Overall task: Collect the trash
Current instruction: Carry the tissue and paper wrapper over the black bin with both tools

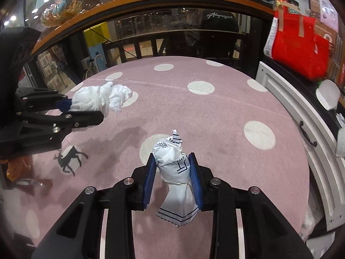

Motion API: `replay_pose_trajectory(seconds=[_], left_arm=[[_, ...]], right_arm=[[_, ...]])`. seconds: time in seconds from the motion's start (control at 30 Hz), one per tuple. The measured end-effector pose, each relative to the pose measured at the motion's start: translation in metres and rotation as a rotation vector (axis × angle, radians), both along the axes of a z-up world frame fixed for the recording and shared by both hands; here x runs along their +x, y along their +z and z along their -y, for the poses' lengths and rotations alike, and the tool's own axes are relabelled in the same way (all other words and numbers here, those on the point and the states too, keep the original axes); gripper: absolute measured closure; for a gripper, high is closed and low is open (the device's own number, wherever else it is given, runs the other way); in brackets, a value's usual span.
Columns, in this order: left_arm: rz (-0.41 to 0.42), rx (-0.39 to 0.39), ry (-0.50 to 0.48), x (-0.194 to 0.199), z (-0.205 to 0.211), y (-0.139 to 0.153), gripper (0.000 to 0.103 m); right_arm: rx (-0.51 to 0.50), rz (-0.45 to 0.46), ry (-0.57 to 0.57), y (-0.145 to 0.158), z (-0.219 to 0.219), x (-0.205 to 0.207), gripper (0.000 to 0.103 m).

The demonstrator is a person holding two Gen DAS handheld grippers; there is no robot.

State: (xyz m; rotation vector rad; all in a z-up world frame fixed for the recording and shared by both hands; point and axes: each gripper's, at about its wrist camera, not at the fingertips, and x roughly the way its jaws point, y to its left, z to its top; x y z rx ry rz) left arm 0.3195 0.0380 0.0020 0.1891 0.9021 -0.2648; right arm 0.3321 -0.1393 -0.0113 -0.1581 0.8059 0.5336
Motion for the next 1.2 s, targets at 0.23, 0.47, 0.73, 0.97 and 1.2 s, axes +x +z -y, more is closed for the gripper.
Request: replay_pose_trajectory(seconds=[0.23,0.47,0.73,0.97,1.2], left_arm=[[-0.002,0.003,-0.053,-0.041,0.027,0.002,0.074],[-0.019,0.031,-0.088,-0.072,0.046,0.002,0.074],[-0.052,-0.020,-0.136,-0.103,0.067,-0.001,0.074],[-0.069,-0.042,-0.162,-0.114,0.085,-0.007,0.074],[-0.066,-0.049,-0.217,-0.122,0.116,-0.007,0.074]], right_arm=[[0.030,0.024,-0.013,0.008,0.024,-0.042,0.073],[0.017,0.069,-0.024,0.009,0.044,-0.078,0.073],[0.052,0.068,-0.068,0.004,0.073,-0.103,0.073],[0.053,0.074,-0.119,0.000,0.099,-0.119,0.073],[0.062,0.073,-0.192,-0.006,0.127,-0.133,0.073]])
